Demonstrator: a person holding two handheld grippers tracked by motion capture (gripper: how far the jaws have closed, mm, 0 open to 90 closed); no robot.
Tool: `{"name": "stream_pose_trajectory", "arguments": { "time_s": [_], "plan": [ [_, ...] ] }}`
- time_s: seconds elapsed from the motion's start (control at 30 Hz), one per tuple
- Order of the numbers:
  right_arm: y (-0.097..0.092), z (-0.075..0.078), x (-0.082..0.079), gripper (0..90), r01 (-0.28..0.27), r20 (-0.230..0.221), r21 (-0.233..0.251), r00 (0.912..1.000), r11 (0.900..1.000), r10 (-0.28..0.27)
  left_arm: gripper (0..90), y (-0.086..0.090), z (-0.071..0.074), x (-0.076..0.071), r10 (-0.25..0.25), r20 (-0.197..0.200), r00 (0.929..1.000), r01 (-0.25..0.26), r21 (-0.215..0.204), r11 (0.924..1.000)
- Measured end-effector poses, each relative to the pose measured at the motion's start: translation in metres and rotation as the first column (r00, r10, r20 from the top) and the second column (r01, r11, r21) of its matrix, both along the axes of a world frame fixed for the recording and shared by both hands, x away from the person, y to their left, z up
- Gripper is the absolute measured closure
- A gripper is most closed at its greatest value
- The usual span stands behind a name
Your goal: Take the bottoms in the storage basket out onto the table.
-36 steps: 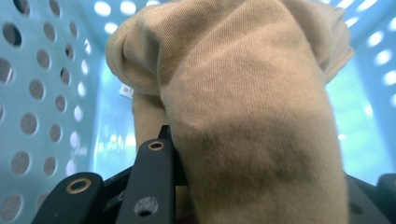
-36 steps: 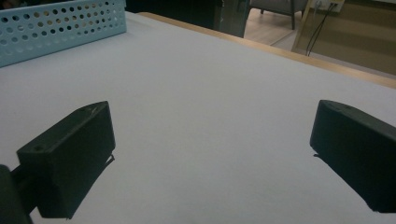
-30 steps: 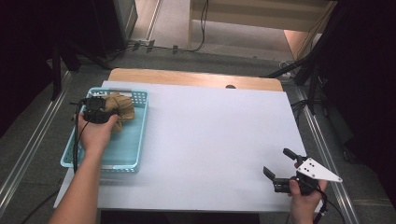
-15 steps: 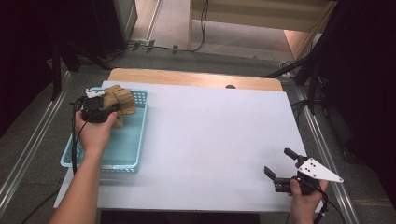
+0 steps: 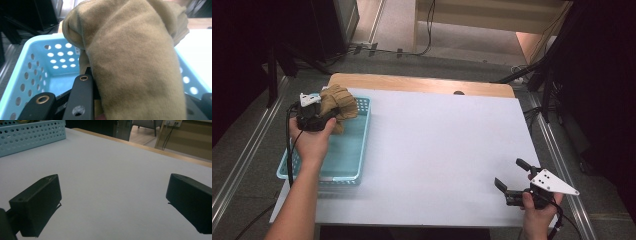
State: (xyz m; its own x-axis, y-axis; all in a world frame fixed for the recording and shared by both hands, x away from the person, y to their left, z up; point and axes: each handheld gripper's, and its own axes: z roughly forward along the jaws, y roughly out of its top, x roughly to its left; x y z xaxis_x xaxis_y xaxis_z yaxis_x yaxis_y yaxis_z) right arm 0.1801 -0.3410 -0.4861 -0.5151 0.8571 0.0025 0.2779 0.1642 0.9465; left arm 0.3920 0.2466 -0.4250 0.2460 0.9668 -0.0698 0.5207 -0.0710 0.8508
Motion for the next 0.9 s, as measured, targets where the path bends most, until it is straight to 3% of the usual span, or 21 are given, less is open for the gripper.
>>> {"name": "stream_pose_trajectory", "arguments": {
  "time_s": [0.23, 0.53, 0.9],
  "plan": [
    [-0.001, 0.000, 0.000, 0.0, 0.000, 0.004, 0.000, 1.0000, 1.0000, 0.000, 66.3, -0.003, 0.009, -0.006, -0.030, 0.031, 0.9991, 0.031, -0.045, 0.9985],
    [-0.001, 0.000, 0.000, 0.0, 0.002, 0.001, 0.001, 1.0000, 1.0000, -0.002, 66.3, -0.014, 0.025, -0.020, -0.074, 0.083, 0.9938, 0.080, -0.069, 0.9944],
    [-0.001, 0.000, 0.000, 0.0, 0.003, 0.000, 0.009, 1.0000, 1.0000, -0.003, 66.2, -0.023, 0.038, -0.035, -0.114, 0.118, 0.9865, 0.127, -0.102, 0.9867]
  ]
}}
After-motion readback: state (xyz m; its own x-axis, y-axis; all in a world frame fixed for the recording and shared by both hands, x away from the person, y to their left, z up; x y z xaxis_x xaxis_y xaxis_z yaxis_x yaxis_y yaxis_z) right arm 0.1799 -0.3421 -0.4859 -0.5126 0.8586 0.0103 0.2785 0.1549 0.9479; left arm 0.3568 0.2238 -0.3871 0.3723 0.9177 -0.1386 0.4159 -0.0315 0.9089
